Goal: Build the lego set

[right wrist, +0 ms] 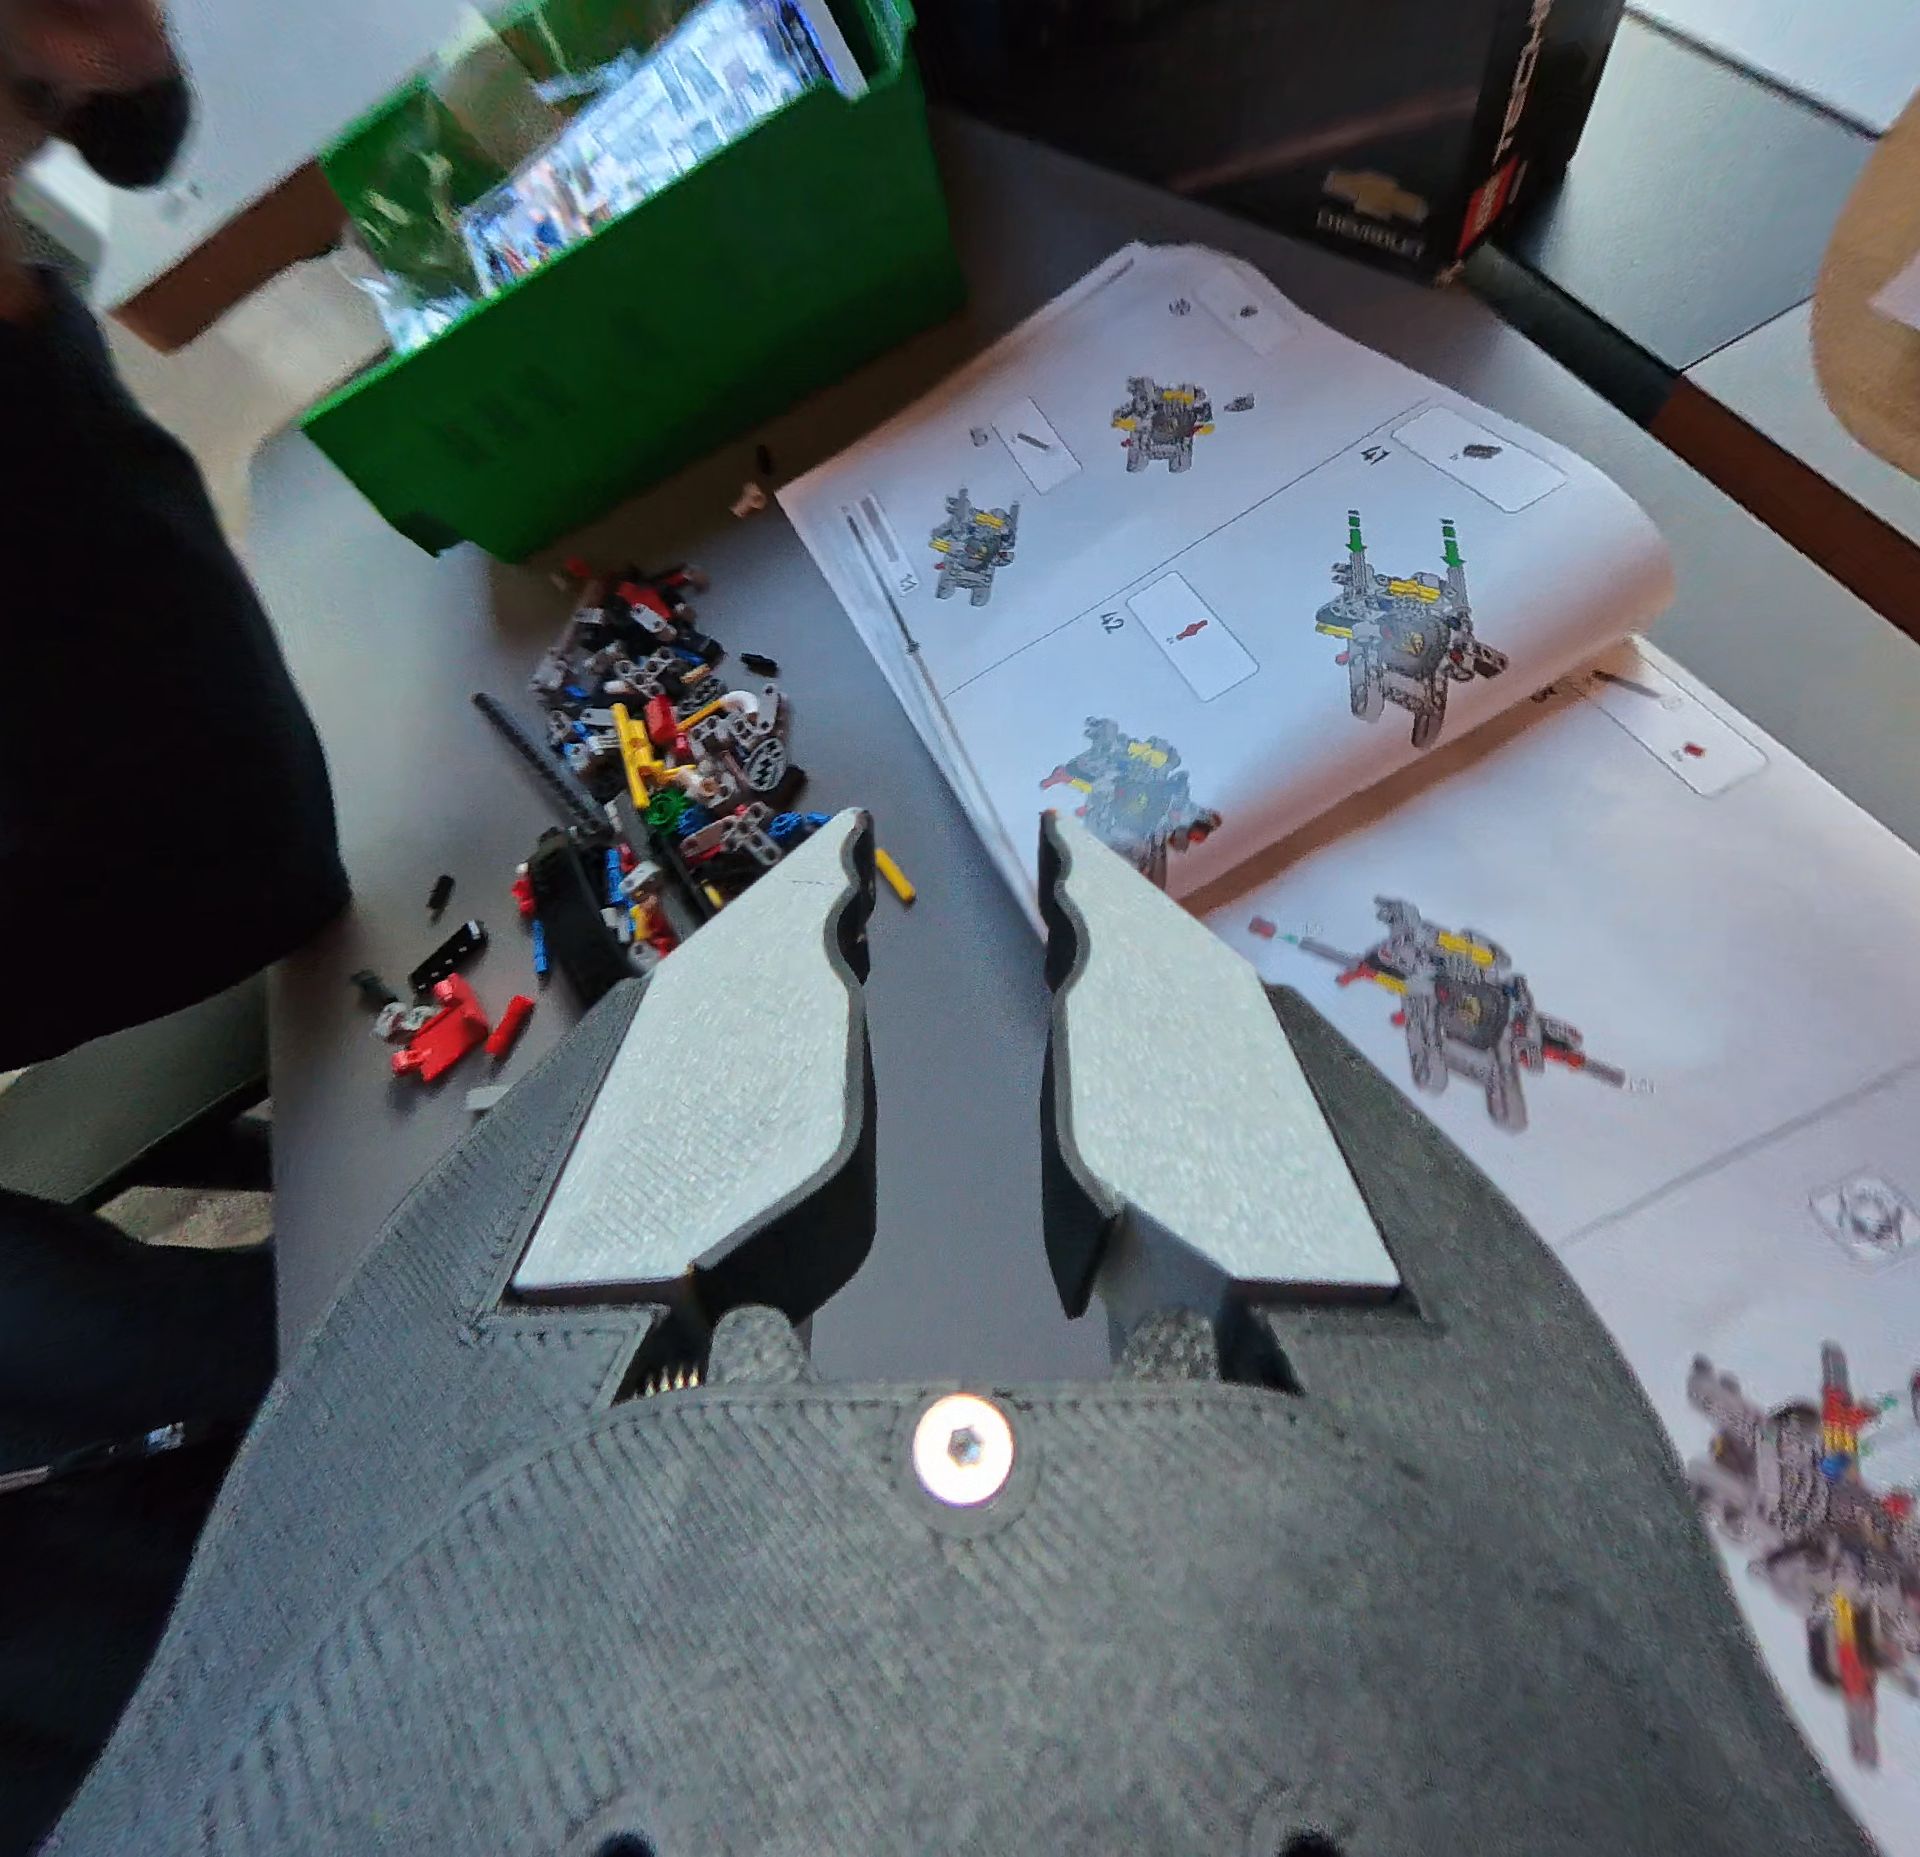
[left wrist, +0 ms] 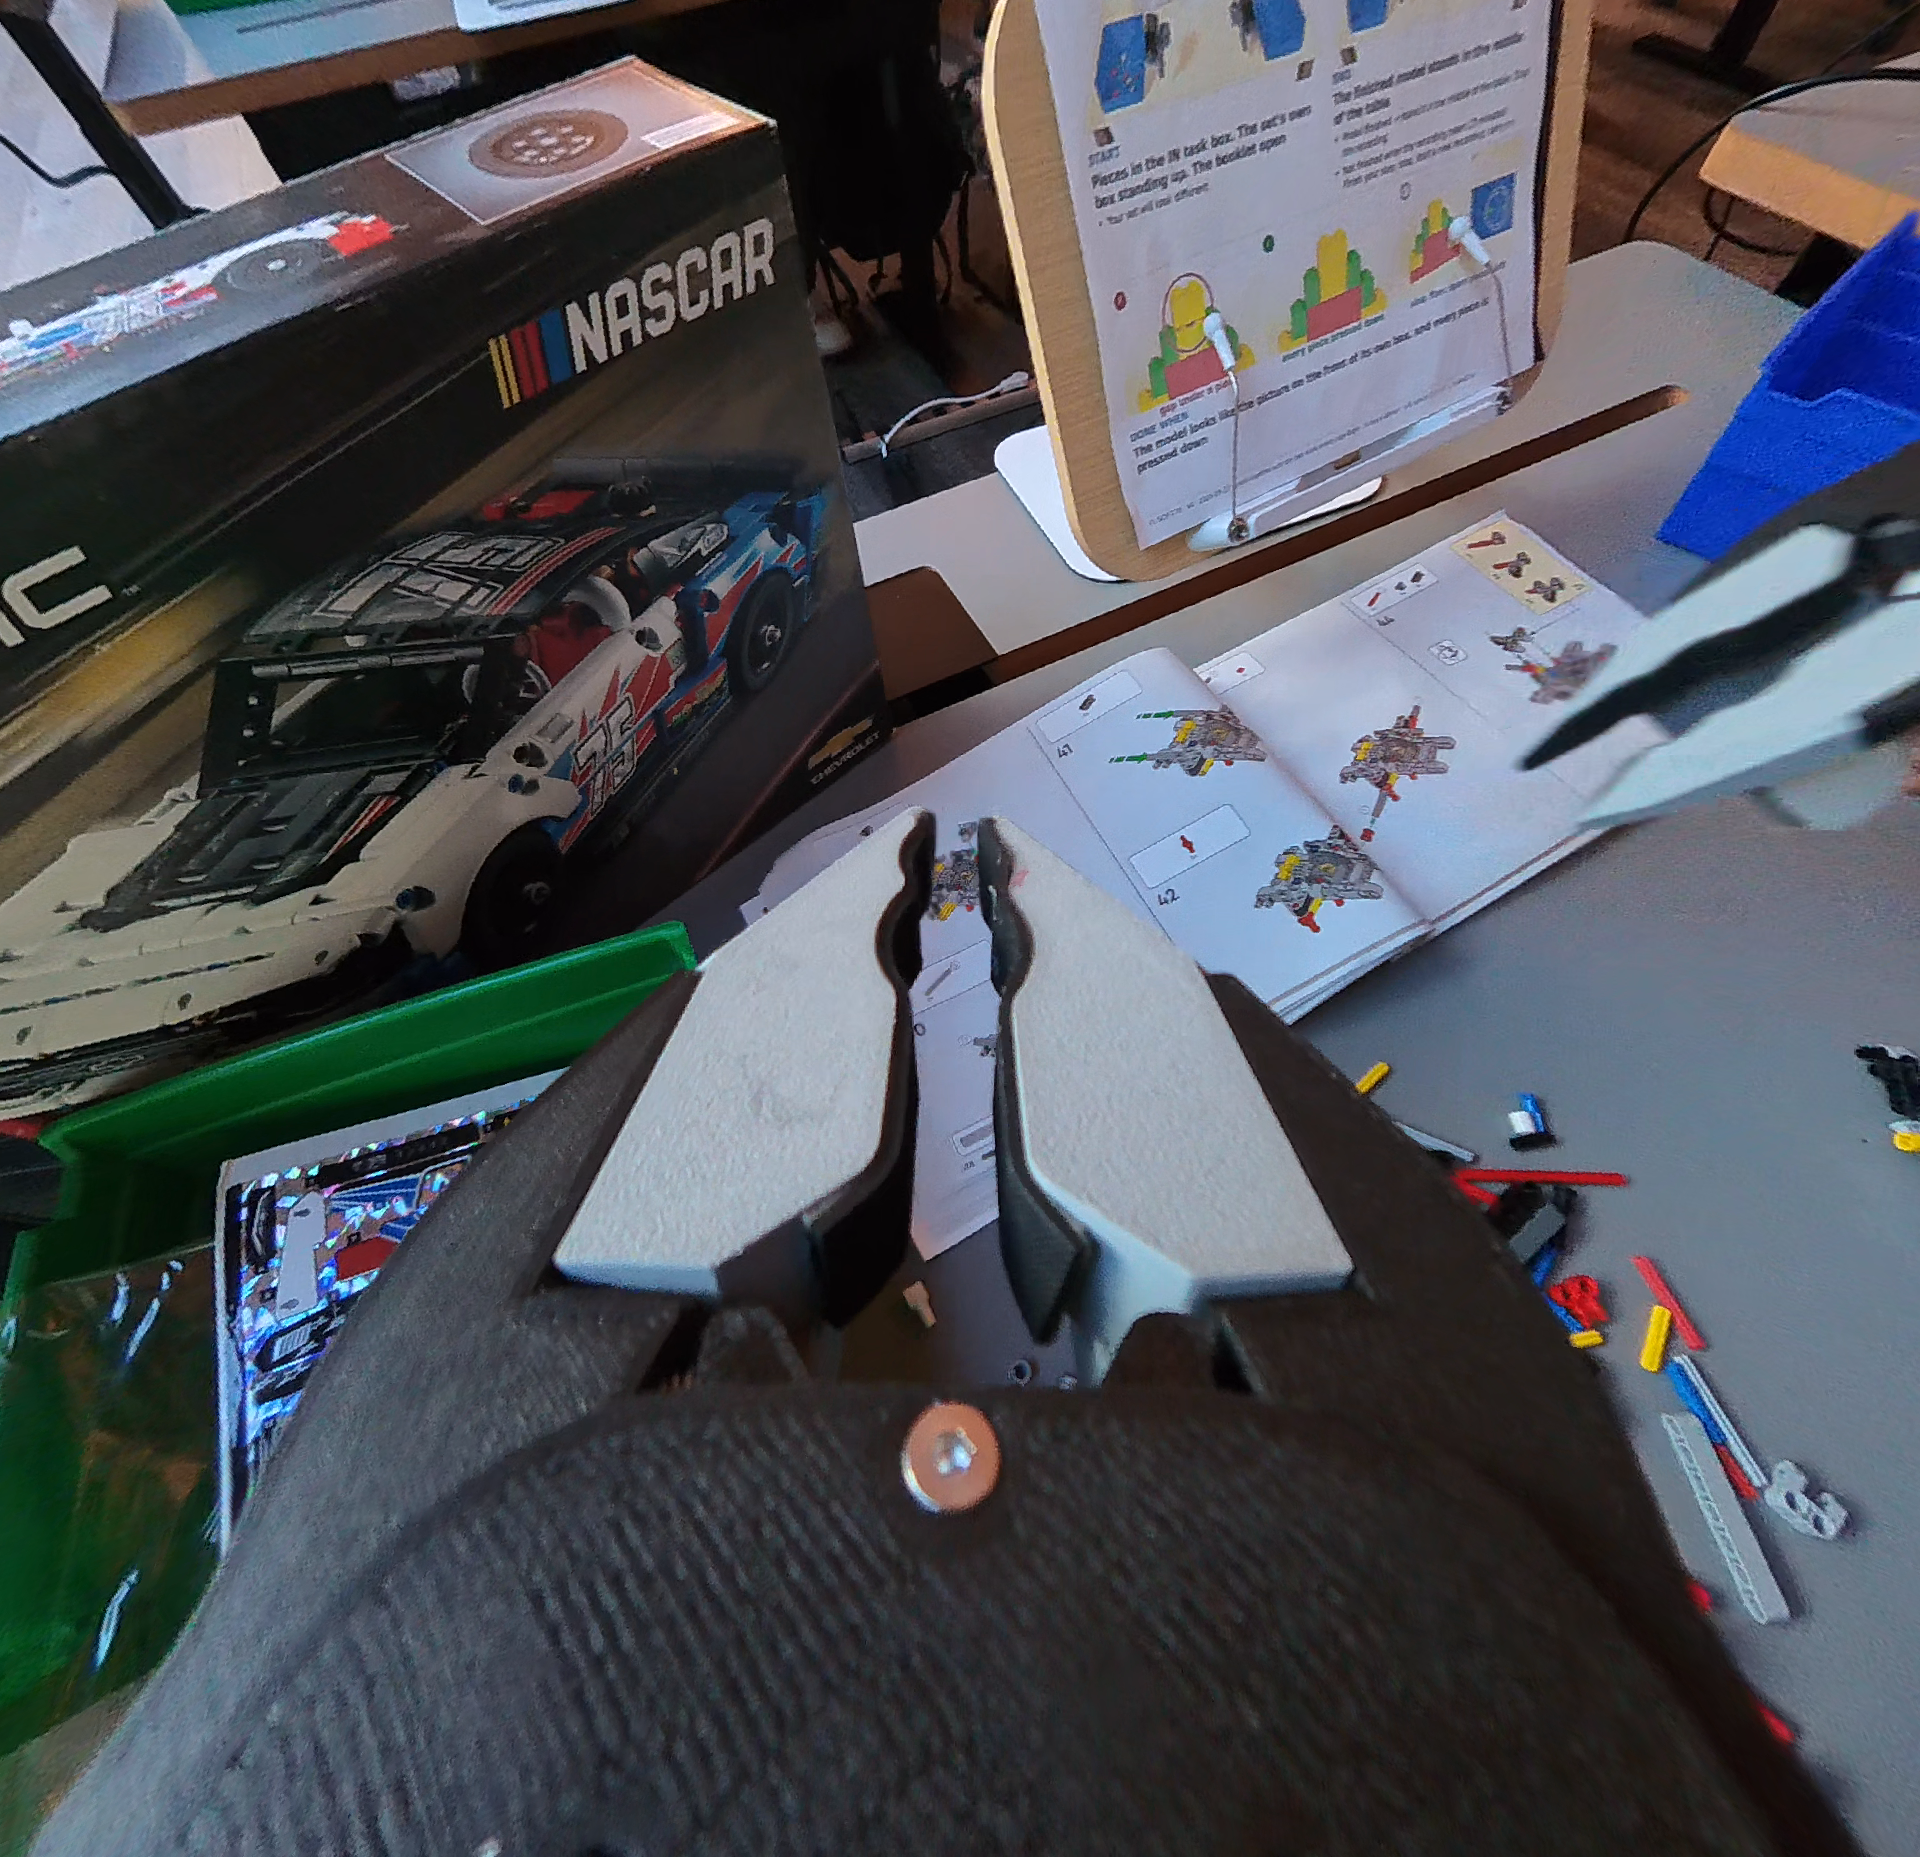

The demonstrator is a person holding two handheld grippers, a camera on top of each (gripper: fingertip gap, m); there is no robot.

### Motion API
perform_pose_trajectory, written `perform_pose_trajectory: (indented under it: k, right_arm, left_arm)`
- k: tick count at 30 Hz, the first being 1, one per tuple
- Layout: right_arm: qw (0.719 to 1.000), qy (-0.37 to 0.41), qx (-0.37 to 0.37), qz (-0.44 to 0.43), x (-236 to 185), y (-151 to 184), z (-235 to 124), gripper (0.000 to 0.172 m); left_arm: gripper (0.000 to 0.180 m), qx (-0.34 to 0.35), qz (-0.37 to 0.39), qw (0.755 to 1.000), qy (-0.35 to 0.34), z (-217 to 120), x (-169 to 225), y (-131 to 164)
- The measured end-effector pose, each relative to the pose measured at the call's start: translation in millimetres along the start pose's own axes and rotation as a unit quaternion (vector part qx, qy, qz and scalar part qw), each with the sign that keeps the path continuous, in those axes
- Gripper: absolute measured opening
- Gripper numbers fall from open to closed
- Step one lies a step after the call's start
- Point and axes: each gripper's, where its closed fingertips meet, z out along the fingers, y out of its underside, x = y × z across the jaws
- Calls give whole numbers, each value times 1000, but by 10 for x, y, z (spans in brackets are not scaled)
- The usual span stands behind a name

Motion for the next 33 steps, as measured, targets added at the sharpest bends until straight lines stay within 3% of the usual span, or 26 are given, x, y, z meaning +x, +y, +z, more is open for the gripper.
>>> perform_pose_trajectory:
  k: [9,14,18,25,29,33]
  right_arm:
    - [992,84,94,10,-104,704,-804,32]
    - [969,143,199,-13,-283,895,-1284,37]
    - [953,187,237,-12,-364,1172,-1574,42]
    - [952,169,254,23,-467,1583,-1569,41]
    - [949,187,255,-4,-472,1592,-1471,41]
    - [938,219,269,-29,-467,1583,-1408,42]
  left_arm:
    - [10,1,16,1000,3,14,104,-41]
    - [15,-10,32,999,6,84,208,-45]
    - [18,-15,53,998,12,125,333,-70]
    - [21,-35,72,997,19,233,440,-23]
    - [26,-79,73,994,9,341,394,145]
    - [28,-71,82,994,15,363,476,102]
